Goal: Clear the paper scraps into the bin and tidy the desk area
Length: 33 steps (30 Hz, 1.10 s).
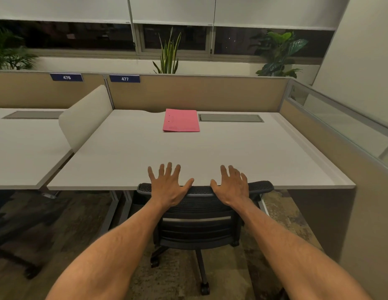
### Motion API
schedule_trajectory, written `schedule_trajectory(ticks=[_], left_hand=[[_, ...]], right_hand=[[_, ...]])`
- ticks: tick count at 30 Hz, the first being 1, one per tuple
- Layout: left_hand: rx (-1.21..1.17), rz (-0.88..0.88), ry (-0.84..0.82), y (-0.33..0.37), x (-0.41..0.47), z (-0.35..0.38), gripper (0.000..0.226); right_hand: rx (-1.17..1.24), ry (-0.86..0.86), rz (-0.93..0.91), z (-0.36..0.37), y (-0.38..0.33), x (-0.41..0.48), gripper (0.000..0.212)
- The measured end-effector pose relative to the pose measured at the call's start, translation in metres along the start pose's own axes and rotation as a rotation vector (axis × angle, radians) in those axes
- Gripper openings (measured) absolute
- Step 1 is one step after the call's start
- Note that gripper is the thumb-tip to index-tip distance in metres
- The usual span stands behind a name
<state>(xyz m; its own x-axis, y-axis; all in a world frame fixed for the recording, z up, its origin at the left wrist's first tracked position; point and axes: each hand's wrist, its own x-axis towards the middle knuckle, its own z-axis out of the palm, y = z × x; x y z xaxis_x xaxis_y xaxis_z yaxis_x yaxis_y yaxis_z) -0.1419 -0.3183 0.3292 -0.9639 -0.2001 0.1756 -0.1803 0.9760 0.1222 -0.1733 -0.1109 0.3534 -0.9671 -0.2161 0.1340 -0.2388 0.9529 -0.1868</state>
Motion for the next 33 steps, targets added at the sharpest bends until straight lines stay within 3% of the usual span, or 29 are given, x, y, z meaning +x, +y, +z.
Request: schedule_trajectory(ticks=[5,10,33], left_hand=[[0.171,0.044,0.17,0.006,-0.003,-0.011,0.089],[0.136,0.088,0.342,0.015,-0.006,-0.026,0.083],[0.137,0.051,0.531,0.041,0.013,-0.116,0.082]], right_hand=[[-0.114,0.097,-0.141,-0.009,-0.006,0.001,0.08],[-0.152,0.182,-0.119,-0.017,-0.01,0.0,0.083],[-0.074,0.427,-0.097,-0.098,-0.043,0.022,0.083]])
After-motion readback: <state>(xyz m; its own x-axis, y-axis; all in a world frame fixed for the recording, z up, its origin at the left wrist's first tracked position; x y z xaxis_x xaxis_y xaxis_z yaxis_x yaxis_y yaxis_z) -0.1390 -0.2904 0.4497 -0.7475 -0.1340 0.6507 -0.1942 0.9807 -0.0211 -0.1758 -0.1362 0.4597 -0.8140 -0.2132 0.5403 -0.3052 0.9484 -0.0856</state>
